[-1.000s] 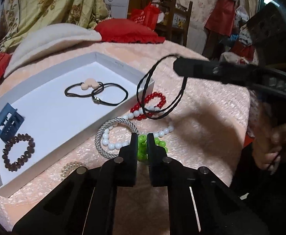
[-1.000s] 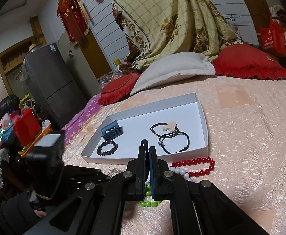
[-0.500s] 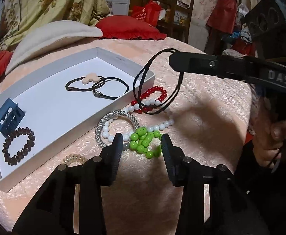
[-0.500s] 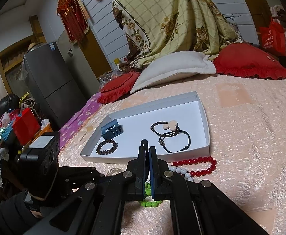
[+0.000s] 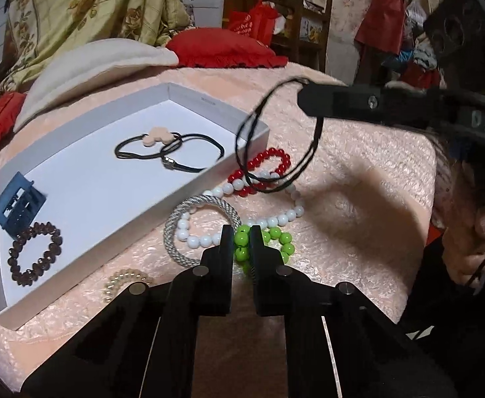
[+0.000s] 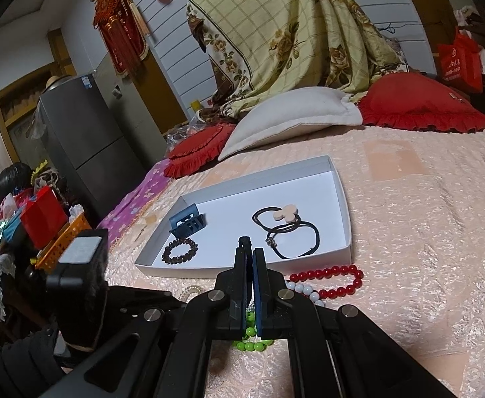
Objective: Organize jewelry
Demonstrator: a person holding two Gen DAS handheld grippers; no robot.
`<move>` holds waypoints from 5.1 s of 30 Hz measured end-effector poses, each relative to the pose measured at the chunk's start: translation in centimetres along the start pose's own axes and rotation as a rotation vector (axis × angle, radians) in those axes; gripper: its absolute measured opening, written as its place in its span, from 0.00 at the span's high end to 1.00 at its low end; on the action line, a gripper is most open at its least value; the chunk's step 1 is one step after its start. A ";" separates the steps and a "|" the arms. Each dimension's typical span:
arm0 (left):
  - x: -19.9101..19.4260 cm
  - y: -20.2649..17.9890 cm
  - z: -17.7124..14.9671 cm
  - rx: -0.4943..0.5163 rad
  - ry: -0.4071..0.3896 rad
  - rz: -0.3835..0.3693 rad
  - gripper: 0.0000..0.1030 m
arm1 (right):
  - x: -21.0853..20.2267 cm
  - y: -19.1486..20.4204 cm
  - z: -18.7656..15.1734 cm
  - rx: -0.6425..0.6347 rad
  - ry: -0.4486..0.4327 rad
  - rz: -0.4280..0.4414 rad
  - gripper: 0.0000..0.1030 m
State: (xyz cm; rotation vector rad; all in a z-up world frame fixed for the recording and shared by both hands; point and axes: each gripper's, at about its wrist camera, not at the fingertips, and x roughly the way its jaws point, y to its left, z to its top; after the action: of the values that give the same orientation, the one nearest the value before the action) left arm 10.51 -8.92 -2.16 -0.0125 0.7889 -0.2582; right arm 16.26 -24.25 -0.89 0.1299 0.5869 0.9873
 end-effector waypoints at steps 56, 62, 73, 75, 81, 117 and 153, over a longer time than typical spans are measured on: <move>-8.2 8.2 1.9 -0.359 -0.242 -0.049 0.92 | 2.9 2.5 0.9 -0.165 0.009 -0.147 0.97; -8.0 10.2 5.9 -0.389 -0.279 -0.012 0.92 | 3.8 2.3 3.3 -0.168 -0.024 -0.139 0.97; -0.4 16.6 9.6 -0.517 -0.214 0.050 0.93 | 11.0 -1.1 8.4 -0.019 0.053 -0.157 0.97; 0.2 18.0 8.9 -0.566 -0.207 0.057 0.93 | 12.3 -1.9 9.0 0.009 0.067 -0.137 0.97; 1.8 21.4 7.3 -0.678 -0.125 0.157 0.93 | 16.2 -4.1 10.5 0.126 0.083 -0.101 0.97; -3.4 17.5 5.9 -0.543 -0.182 0.227 0.64 | 9.8 -2.6 7.6 0.052 0.042 -0.172 0.67; -1.9 7.3 -3.4 -0.363 0.051 0.221 0.58 | 7.4 0.3 -2.6 -0.072 0.206 -0.089 0.69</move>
State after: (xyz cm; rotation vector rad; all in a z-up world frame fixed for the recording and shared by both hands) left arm 8.44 -1.15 -4.00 -0.2604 0.8723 0.0970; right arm 17.77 -18.45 -6.00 -0.0630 0.7381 0.9398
